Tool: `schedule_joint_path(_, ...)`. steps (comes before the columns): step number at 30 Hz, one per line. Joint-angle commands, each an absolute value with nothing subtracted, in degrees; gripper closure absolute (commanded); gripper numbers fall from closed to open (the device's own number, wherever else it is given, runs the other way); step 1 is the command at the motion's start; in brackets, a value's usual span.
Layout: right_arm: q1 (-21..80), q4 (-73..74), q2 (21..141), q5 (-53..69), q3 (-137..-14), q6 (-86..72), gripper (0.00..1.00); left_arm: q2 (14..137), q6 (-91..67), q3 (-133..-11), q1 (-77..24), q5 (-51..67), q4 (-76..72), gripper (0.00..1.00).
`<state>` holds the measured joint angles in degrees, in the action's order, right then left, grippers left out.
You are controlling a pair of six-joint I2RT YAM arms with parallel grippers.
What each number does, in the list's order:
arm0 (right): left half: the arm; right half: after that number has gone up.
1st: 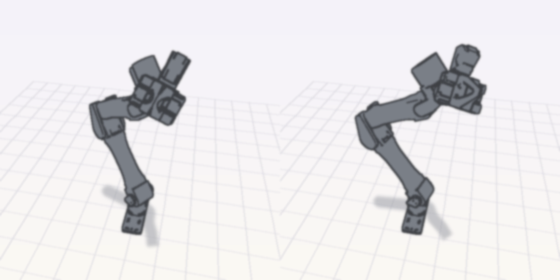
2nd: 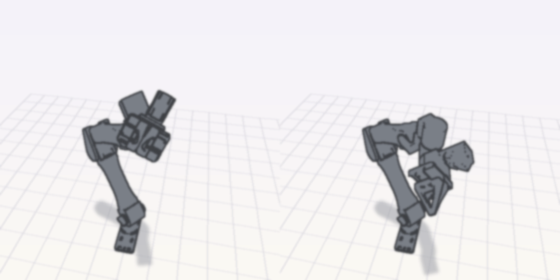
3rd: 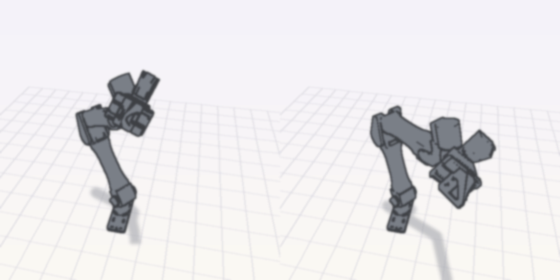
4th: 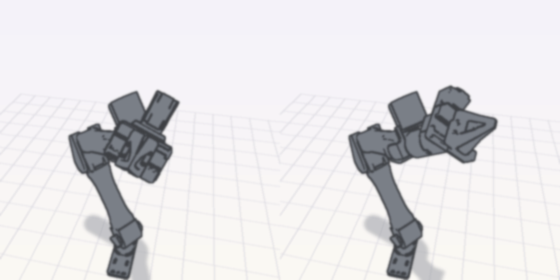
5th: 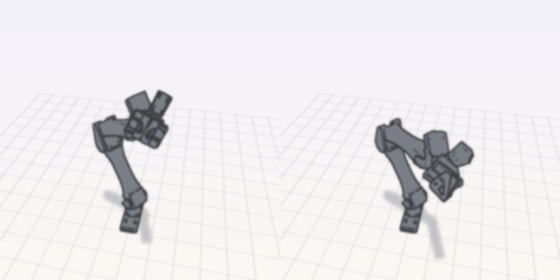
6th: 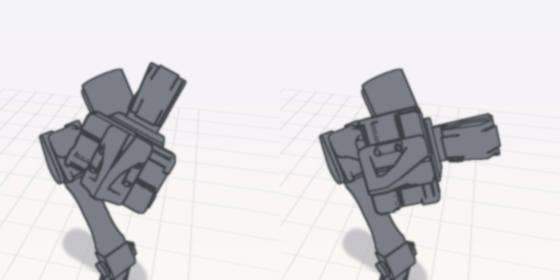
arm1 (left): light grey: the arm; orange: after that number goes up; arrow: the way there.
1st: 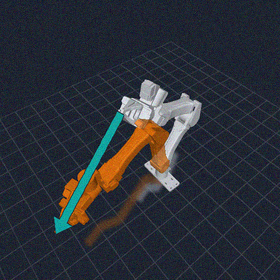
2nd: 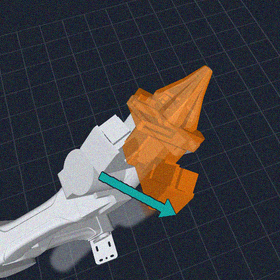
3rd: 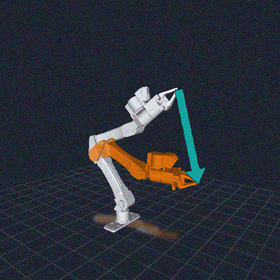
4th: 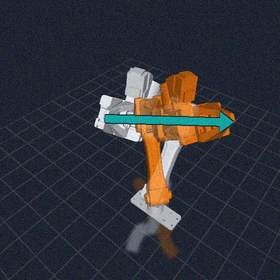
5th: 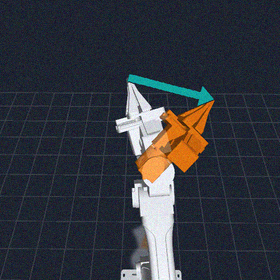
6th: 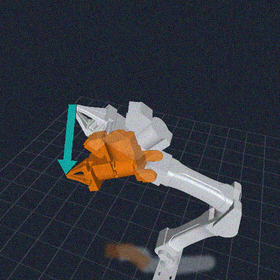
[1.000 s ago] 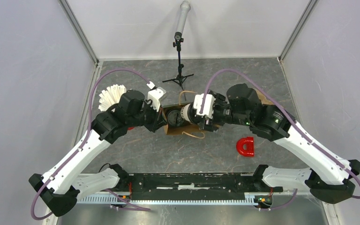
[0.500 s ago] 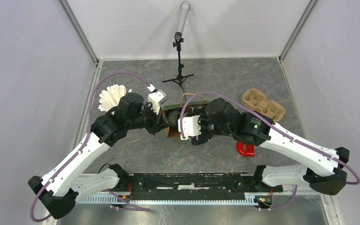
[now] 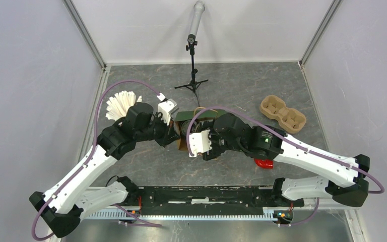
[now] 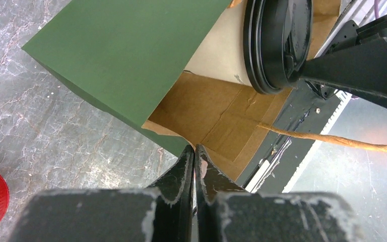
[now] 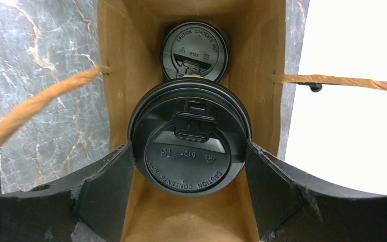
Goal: Pack the takeout coffee
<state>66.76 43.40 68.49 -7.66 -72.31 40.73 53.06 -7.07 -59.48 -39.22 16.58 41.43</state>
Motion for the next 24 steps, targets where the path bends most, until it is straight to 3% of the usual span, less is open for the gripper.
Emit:
schedule_joint_path(1, 67.14, 40.03, 66.69, -11.76, -70.61, 44.33, 0.41, 51.67, -6.51, -58.8, -38.94, 17.14, 39.97, 0.92)
schedule_joint_path(24, 67.08, 39.13, 67.77, -15.4, -64.01, 56.48, 0.41, 50.89, -4.75, -58.18, -38.94, 22.47, 38.41, 0.93)
